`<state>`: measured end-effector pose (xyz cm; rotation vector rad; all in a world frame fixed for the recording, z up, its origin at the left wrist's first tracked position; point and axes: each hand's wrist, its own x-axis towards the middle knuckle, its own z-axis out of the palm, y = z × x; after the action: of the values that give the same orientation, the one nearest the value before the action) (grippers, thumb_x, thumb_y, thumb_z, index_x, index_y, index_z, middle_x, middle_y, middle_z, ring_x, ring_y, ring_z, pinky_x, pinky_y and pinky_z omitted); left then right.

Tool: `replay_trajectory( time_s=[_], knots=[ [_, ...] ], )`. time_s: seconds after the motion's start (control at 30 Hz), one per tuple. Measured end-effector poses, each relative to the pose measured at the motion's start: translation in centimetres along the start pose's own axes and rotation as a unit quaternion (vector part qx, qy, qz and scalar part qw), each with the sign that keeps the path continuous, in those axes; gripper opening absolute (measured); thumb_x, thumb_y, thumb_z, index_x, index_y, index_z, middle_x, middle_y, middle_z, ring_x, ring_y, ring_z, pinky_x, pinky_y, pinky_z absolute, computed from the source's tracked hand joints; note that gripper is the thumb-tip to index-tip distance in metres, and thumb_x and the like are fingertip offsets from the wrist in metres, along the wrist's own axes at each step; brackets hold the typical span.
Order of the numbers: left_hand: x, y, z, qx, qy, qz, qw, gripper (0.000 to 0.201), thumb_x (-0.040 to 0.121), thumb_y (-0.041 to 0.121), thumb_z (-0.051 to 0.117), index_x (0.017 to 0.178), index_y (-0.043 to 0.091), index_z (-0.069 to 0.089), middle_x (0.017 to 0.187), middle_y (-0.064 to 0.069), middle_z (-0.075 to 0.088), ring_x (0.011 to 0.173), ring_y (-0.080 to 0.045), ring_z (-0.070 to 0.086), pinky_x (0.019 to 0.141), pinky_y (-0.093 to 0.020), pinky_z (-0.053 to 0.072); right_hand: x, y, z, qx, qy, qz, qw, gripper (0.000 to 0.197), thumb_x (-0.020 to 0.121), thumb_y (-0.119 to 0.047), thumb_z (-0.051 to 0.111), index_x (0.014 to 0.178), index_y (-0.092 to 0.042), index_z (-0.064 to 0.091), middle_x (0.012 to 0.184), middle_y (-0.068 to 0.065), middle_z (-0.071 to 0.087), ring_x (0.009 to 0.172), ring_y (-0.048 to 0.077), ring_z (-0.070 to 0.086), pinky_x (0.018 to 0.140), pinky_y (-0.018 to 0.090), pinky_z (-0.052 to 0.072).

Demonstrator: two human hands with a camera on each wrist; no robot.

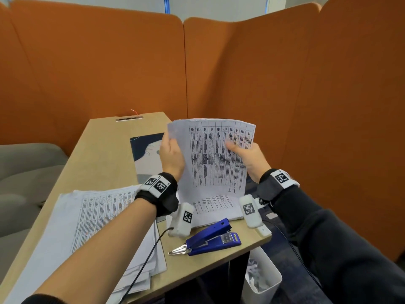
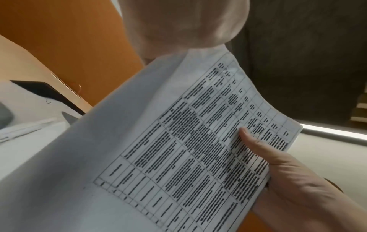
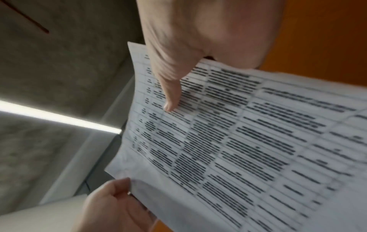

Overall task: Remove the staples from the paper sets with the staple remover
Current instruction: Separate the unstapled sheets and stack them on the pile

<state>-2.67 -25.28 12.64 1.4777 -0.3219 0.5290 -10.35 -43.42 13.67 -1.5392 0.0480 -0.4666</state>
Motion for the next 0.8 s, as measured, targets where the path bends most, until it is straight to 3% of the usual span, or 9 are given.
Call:
replay_trajectory(
  time_s=[0.13, 0.2, 0.3, 0.43, 0.5, 0.63, 0.7, 0.77, 0.8],
  knots=[
    [-0.5, 1.1, 0.2, -0.001, 0.016, 0.025, 1.0, 0.027, 0.099, 0.004, 0.028, 0.077, 0.014, 0.039, 0.068, 0.005, 0.036, 0.054, 0.004, 0.035, 0.058, -0.017, 0.03, -0.5, -0.3, 0.1, 0.017, 0.014, -0.01, 1.0, 0.016, 0.089, -0.02, 0.069, 0.104, -0.021, 0.062, 0.102, -0.011, 0.07, 0.09, 0.0, 0.068, 0.08, 0.022, 0.051],
    [-0.5, 1.9, 0.5, 0.0, 0.039, 0.057, 0.998, 0.025, 0.099, 0.004, 0.029, 0.078, 0.013, 0.039, 0.068, 0.004, 0.036, 0.053, 0.003, 0.036, 0.054, -0.014, 0.03, -0.4, -0.8, 0.3, 0.025, 0.043, -0.014, 0.999, 0.018, 0.088, -0.023, 0.07, 0.1, -0.023, 0.057, 0.098, -0.012, 0.069, 0.087, -0.001, 0.066, 0.078, 0.021, 0.05],
    [-0.7, 0.5, 0.3, 0.017, 0.041, 0.024, 0.999, 0.025, 0.1, 0.008, 0.03, 0.105, -0.005, 0.05, 0.084, -0.005, 0.055, 0.07, -0.009, 0.048, 0.072, -0.024, 0.039, -0.6, 0.3, 0.4, 0.007, 0.019, 0.008, 1.0, 0.019, 0.088, -0.023, 0.071, 0.102, -0.02, 0.059, 0.101, -0.009, 0.068, 0.097, 0.008, 0.065, 0.091, 0.029, 0.048],
    [-1.5, -1.2, -0.5, 0.089, -0.008, -0.002, 0.996, 0.016, 0.101, 0.007, 0.032, 0.089, 0.005, 0.043, 0.07, 0.006, 0.04, 0.062, -0.006, 0.037, 0.064, -0.027, 0.028, -0.9, 1.9, -0.2, -0.108, -0.033, 0.071, 0.991, 0.02, 0.09, -0.02, 0.068, 0.107, -0.017, 0.058, 0.112, -0.004, 0.065, 0.098, 0.01, 0.062, 0.097, 0.032, 0.046],
    [-0.3, -0.8, -1.1, 0.122, 0.023, 0.014, 0.992, 0.017, 0.101, 0.007, 0.034, 0.086, 0.007, 0.041, 0.067, 0.006, 0.038, 0.063, -0.016, 0.036, 0.06, -0.028, 0.022, -0.2, 1.3, -0.5, -0.189, -0.029, 0.017, 0.981, 0.032, 0.091, -0.019, 0.067, 0.122, -0.013, 0.059, 0.121, 0.001, 0.065, 0.102, 0.009, 0.063, 0.1, 0.037, 0.049],
    [2.8, -0.6, -3.4, 0.218, 0.03, 0.036, 0.975, 0.024, 0.1, 0.01, 0.036, 0.076, 0.008, 0.04, 0.069, -0.01, 0.044, 0.071, -0.022, 0.038, 0.06, -0.03, 0.018, 0.1, -0.8, 0.3, -0.357, 0.074, -0.182, 0.913, 0.062, 0.09, -0.014, 0.065, 0.145, -0.011, 0.036, 0.121, 0.0, 0.046, 0.092, 0.004, 0.048, 0.083, 0.016, 0.045],
    [3.1, -1.1, -4.5, 0.259, 0.011, 0.036, 0.965, 0.02, 0.099, 0.009, 0.037, 0.08, 0.004, 0.044, 0.077, -0.014, 0.046, 0.074, -0.023, 0.038, 0.062, -0.032, 0.02, -1.2, -1.5, 1.6, -0.408, -0.004, -0.25, 0.878, 0.045, 0.094, -0.021, 0.061, 0.135, -0.011, 0.047, 0.108, -0.004, 0.048, 0.082, -0.002, 0.045, 0.075, 0.017, 0.041],
    [3.1, -2.3, -5.5, 0.29, 0.002, 0.018, 0.957, 0.023, 0.098, 0.006, 0.038, 0.076, 0.004, 0.045, 0.076, -0.013, 0.045, 0.076, -0.022, 0.038, 0.064, -0.033, 0.022, -3.1, -1.1, 3.1, -0.453, -0.206, -0.177, 0.849, 0.033, 0.098, -0.034, 0.054, 0.122, -0.012, 0.059, 0.096, -0.007, 0.057, 0.076, 0.001, 0.052, 0.068, 0.018, 0.042],
    [3.0, -2.9, -5.9, 0.303, 0.001, 0.006, 0.953, 0.028, 0.097, 0.005, 0.037, 0.07, 0.006, 0.041, 0.071, -0.01, 0.043, 0.076, -0.022, 0.037, 0.062, -0.03, 0.019, -4.0, -0.4, 3.7, -0.492, -0.307, -0.111, 0.807, 0.038, 0.097, -0.042, 0.053, 0.12, -0.013, 0.061, 0.095, -0.006, 0.06, 0.079, 0.005, 0.055, 0.067, 0.017, 0.042]
  ],
)
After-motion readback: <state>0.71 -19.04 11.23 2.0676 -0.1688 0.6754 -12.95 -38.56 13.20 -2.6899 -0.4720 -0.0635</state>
